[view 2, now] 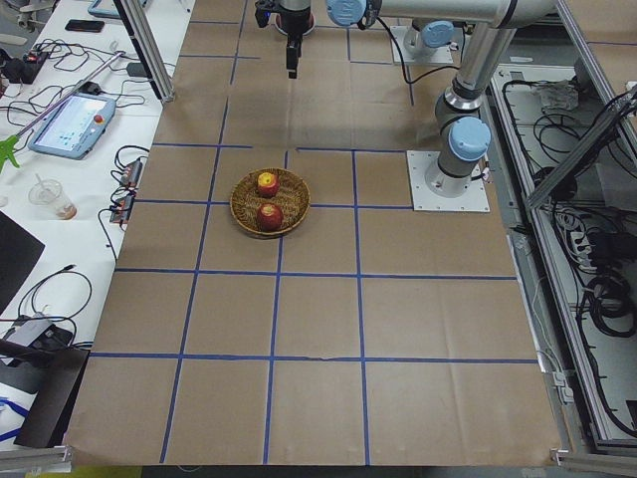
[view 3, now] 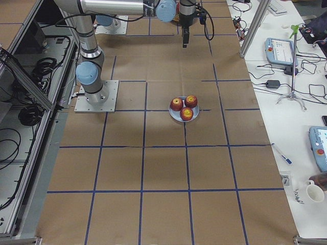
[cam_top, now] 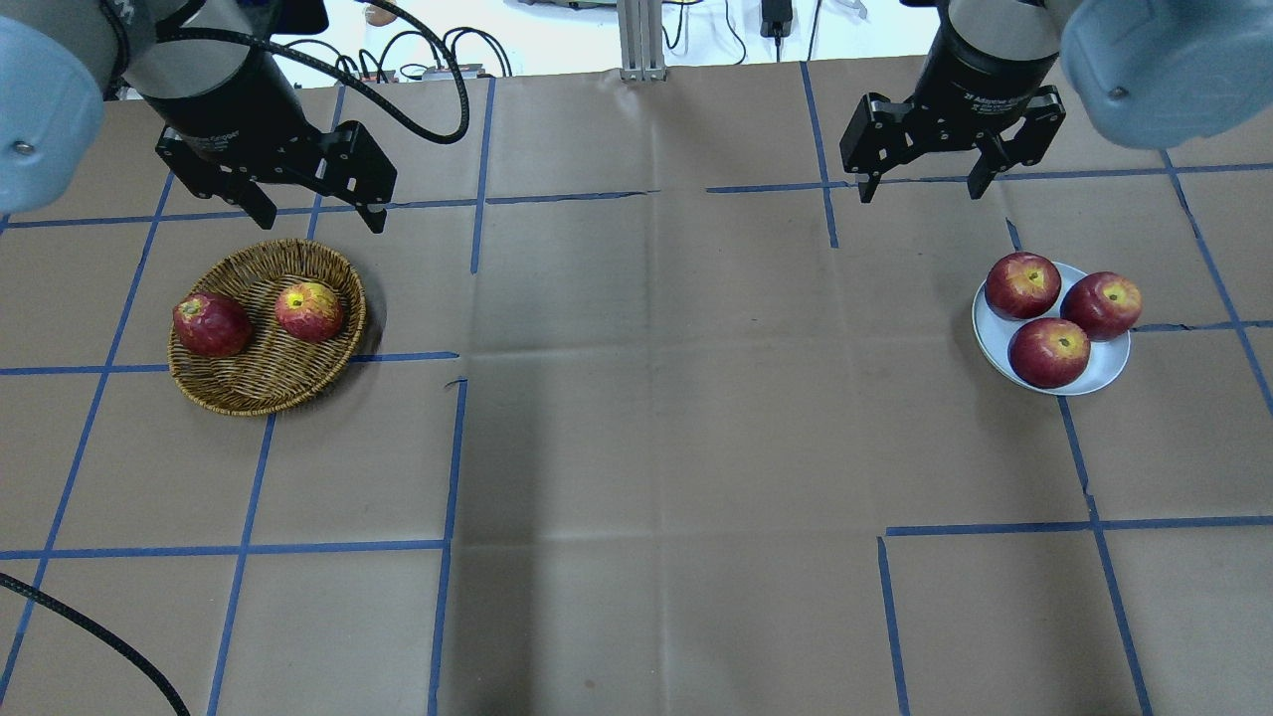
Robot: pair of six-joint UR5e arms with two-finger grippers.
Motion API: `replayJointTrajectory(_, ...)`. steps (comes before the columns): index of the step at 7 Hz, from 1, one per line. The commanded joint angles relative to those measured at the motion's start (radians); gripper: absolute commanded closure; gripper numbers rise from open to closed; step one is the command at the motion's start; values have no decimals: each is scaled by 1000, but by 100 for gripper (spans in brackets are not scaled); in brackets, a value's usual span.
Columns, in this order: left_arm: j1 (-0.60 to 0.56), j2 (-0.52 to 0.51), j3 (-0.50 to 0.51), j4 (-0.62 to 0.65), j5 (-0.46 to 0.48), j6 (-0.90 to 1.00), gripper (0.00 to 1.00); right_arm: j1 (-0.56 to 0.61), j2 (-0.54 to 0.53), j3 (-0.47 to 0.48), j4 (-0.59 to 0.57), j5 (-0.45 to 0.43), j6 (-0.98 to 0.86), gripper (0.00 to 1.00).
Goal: Transfer apple from basket to plate
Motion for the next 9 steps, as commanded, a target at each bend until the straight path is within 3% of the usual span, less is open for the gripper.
replayJointTrajectory(1, 0, 3, 1, -5, 3, 1, 0, 0, 0, -1, -8, 11, 0, 0)
replayJointTrajectory(9, 5, 18, -8, -28, 11, 16, 0, -2, 1, -3, -14, 14, 0, 0)
